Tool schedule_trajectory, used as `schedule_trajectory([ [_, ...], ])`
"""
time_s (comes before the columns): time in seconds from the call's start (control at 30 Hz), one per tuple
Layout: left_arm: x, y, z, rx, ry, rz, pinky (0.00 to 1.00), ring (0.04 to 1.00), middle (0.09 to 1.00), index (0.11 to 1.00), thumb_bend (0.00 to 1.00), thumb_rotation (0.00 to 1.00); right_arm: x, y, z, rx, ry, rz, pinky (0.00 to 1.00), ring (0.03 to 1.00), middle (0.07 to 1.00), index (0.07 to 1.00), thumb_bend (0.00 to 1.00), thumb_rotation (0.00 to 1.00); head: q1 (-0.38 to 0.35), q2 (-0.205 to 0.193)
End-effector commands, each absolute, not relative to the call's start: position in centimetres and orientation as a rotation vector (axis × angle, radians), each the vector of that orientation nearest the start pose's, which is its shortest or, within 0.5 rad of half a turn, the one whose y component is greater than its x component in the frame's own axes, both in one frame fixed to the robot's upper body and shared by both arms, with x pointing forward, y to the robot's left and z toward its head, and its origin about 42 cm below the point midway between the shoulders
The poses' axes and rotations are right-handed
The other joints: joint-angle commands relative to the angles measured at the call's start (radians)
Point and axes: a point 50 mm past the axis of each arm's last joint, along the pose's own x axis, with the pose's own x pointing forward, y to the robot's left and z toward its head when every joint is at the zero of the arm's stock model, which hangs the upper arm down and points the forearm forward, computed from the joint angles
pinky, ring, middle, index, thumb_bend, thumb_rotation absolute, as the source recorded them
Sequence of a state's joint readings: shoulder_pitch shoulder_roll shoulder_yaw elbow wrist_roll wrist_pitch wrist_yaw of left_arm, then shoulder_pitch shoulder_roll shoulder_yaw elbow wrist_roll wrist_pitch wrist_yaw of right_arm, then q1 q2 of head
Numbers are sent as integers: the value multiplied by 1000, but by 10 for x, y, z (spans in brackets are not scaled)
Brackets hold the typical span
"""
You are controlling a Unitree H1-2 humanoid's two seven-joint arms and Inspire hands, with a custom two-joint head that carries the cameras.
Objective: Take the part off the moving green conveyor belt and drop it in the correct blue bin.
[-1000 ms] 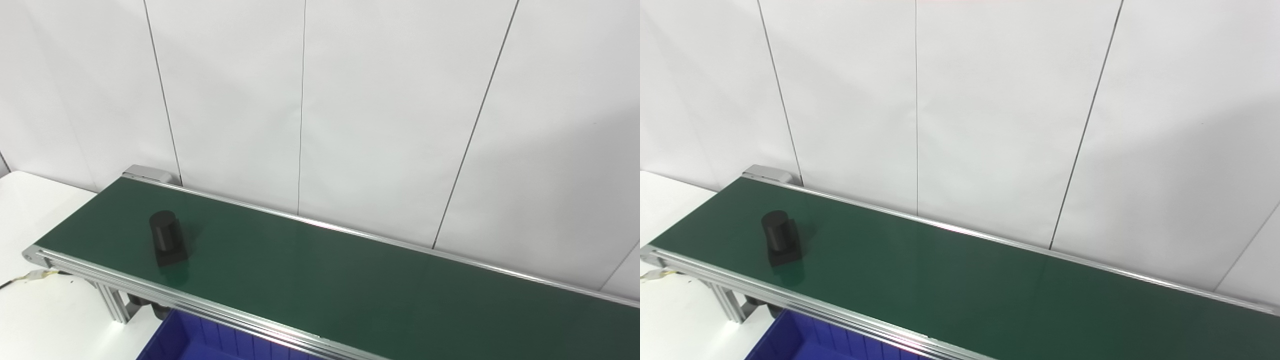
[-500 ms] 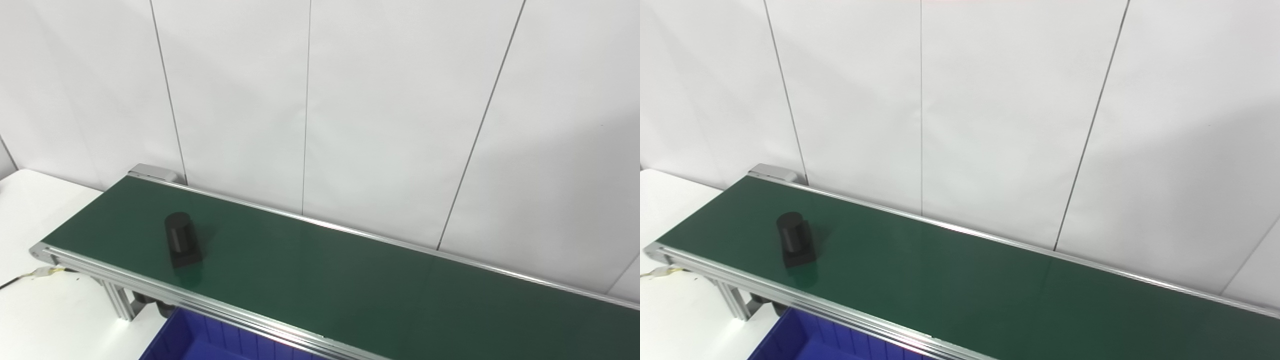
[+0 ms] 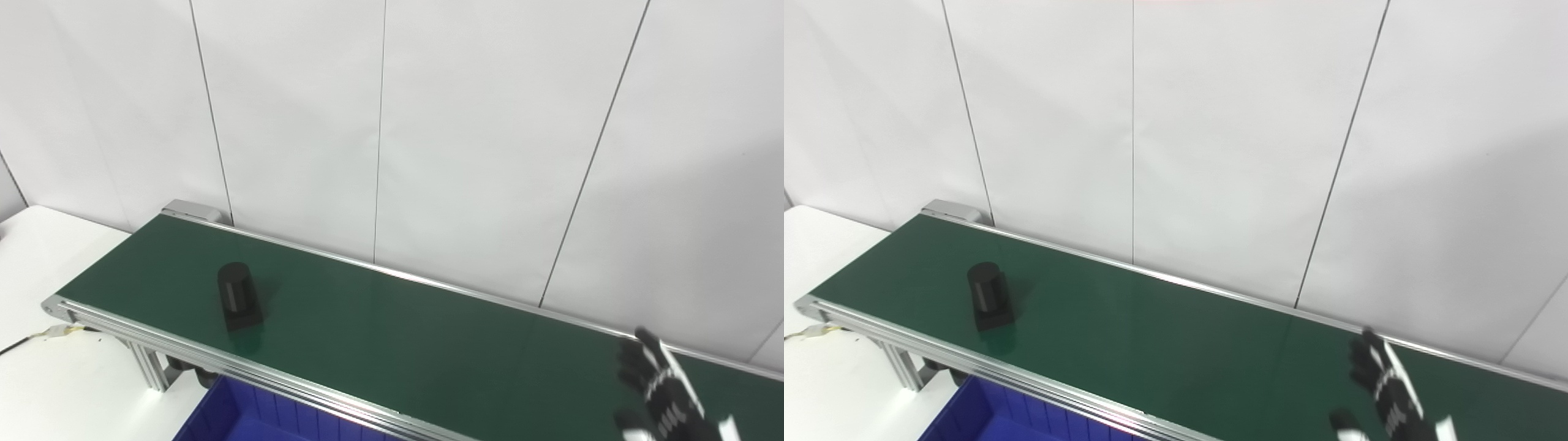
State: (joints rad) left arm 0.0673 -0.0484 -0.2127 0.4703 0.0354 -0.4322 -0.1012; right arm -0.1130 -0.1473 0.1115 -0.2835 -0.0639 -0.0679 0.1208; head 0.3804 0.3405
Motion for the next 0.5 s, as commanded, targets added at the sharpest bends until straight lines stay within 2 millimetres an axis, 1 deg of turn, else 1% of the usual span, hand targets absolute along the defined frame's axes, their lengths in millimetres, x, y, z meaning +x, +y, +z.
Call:
schedule_trajectory([
  [0.0,234,125,-2,-37,21,-314,678,750,787,780,996,314,311,-197,224,-232,-471,288,853,890,900,929,585,639,0,-2],
  [0.1,235,123,-2,-41,22,-315,675,749,788,779,991,308,330,-189,235,-280,-486,323,860,895,903,935,585,646,5,-5],
  [0.13,236,123,-2,-42,22,-315,677,753,791,779,991,307,334,-187,236,-294,-492,332,862,897,905,937,581,652,6,-5],
  [0.27,237,122,-2,-39,24,-312,675,751,788,775,992,305,357,-170,240,-341,-505,403,855,895,897,929,619,651,12,-4],
  [0.33,238,122,-3,-36,26,-315,678,753,790,777,993,316,364,-165,240,-356,-511,434,852,893,898,929,629,617,16,-6],
  [0.37,238,121,-3,-38,28,-318,679,753,790,777,994,318,371,-159,240,-374,-509,454,851,893,898,929,630,610,20,-7],
  [0.4,238,121,-3,-40,29,-319,684,758,793,778,991,314,375,-156,240,-386,-506,467,841,886,886,911,661,560,20,-7],
  [0.47,239,121,-4,-41,31,-318,687,757,790,775,992,309,388,-145,240,-422,-495,491,828,880,878,897,686,529,26,-11],
])
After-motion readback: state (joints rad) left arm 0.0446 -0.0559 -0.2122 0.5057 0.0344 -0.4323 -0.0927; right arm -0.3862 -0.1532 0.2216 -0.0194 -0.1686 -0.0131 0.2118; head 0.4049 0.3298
